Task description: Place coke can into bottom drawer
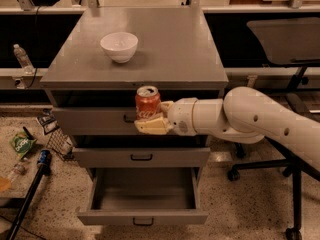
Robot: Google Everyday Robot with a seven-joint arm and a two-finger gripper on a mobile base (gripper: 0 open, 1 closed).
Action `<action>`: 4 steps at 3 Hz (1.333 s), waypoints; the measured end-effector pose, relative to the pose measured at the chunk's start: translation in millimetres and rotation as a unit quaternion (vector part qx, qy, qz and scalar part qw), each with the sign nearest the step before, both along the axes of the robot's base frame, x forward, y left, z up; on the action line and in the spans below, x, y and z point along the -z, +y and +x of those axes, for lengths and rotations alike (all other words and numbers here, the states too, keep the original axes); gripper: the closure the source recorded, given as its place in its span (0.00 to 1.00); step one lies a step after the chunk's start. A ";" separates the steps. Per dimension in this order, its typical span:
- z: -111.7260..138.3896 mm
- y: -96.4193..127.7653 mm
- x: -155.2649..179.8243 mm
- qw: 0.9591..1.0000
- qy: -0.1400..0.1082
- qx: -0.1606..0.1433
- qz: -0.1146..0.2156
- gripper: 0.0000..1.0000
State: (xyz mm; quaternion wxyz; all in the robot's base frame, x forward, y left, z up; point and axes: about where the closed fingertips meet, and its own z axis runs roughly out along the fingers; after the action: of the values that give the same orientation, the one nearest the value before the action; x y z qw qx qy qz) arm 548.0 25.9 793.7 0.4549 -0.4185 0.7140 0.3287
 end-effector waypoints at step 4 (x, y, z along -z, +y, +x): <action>-40.2 58.6 148.0 0.992 0.009 -0.071 0.102 1.00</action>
Offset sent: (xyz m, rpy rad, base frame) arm -0.0435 0.0539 -0.1608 0.2955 -0.0153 0.1278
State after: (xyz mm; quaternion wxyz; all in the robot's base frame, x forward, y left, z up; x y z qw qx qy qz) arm 507.8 84.5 645.7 0.4643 -0.4162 0.6493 0.4354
